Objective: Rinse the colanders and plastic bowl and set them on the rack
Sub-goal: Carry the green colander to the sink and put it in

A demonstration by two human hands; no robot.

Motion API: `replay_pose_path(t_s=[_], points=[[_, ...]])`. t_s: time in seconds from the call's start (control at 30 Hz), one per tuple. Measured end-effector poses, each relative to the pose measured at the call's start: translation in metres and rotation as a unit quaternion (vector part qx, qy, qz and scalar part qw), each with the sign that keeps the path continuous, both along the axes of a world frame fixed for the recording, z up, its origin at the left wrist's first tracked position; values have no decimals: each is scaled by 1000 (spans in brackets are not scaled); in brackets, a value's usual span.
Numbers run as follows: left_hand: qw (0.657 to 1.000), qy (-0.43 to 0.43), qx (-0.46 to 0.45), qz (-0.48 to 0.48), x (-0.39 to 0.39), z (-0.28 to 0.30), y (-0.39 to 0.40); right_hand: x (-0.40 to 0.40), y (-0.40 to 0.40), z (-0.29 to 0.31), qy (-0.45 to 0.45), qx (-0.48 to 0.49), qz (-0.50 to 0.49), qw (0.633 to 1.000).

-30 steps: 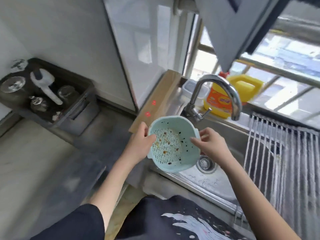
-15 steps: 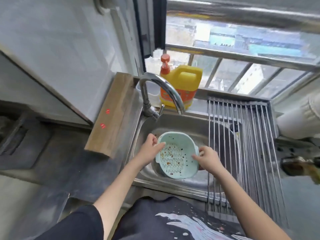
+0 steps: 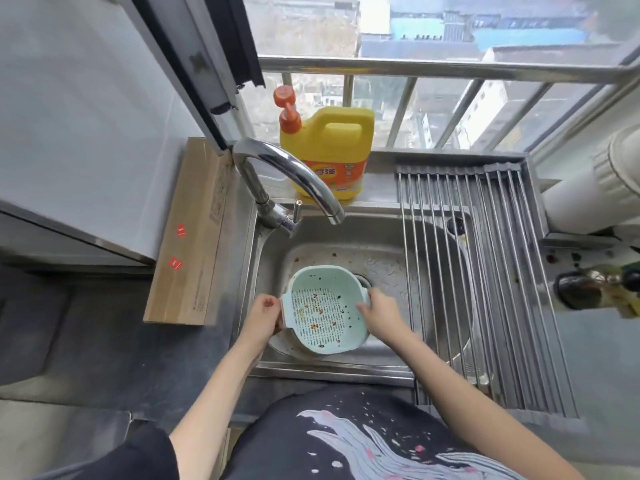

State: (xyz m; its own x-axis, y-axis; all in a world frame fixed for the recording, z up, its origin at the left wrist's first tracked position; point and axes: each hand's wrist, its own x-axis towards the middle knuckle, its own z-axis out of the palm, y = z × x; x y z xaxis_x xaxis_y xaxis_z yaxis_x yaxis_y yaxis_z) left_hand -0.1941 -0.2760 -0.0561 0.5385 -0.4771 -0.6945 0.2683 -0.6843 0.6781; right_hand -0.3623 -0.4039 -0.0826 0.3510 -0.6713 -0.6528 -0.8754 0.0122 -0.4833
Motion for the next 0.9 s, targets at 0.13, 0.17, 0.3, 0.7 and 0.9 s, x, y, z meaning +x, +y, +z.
replay_pose_path(t_s=[0.13,0.17,0.3,0.7,0.9], points=[[997,-49,20,-64,8,1,7,10,2,2,-27,-4,-3,1000],[995,-56,24,-81,10,1,9,11,2,3,-28,-5,-5,1000],[988,-91,1,-125,14,-1,17,13,1,12,-13,-12,24,1000],[988,-41,-108,-104,3,10,21,14,-38,55,-5,-73,132,988],[985,-29,-140,-97,-1,16,23,4,-56,63,-14,-22,146,989]])
